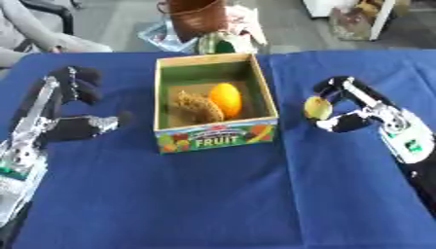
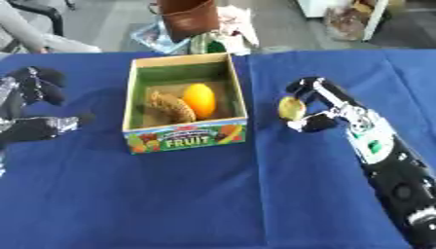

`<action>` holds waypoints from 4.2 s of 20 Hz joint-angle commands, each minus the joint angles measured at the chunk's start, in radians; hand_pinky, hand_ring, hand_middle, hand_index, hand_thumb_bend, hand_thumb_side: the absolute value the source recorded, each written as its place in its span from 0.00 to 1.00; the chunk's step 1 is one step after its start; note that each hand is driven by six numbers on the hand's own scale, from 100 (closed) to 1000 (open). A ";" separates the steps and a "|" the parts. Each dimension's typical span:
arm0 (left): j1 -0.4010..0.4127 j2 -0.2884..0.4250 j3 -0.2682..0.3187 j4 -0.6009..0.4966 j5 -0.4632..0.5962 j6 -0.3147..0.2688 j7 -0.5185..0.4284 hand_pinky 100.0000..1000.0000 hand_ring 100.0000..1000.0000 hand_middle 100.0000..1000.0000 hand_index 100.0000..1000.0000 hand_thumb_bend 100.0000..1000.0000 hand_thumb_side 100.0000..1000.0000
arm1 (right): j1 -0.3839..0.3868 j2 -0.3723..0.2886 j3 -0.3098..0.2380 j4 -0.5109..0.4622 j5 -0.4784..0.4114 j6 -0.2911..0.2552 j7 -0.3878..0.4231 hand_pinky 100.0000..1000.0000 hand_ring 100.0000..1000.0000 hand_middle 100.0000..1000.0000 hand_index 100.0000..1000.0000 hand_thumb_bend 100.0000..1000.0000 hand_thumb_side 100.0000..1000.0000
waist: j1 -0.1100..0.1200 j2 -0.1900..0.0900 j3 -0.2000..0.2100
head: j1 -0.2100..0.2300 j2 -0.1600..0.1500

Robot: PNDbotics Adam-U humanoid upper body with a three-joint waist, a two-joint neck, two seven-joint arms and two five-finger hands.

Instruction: Pick up objects on the table and place them in the box.

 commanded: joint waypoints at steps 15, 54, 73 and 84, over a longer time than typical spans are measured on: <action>-0.004 0.003 0.003 -0.006 0.010 -0.002 -0.004 0.51 0.48 0.51 0.65 0.78 0.03 | -0.022 0.002 -0.029 0.035 0.167 0.070 -0.181 0.38 0.51 0.49 0.58 0.15 0.00 | -0.002 -0.010 0.009 | -0.008 -0.001; -0.012 -0.022 0.016 -0.029 0.026 -0.016 0.002 0.53 0.48 0.51 0.65 0.78 0.02 | -0.200 0.081 0.026 -0.147 0.099 0.079 -0.266 0.04 0.24 0.23 0.29 0.00 0.00 | -0.029 -0.012 0.092 | -0.060 -0.017; -0.036 -0.058 0.030 -0.063 0.040 -0.019 0.020 0.53 0.47 0.48 0.65 0.78 0.02 | -0.198 0.203 -0.023 0.032 0.270 0.062 -0.301 0.31 0.49 0.47 0.57 0.29 0.00 | -0.030 0.028 0.169 | -0.118 -0.049; -0.022 -0.057 0.038 -0.050 0.038 -0.019 0.028 0.53 0.47 0.47 0.64 0.78 0.02 | -0.175 0.180 -0.031 -0.020 0.250 0.070 -0.281 0.85 0.91 0.88 0.89 0.58 0.27 | -0.027 0.027 0.143 | -0.098 -0.044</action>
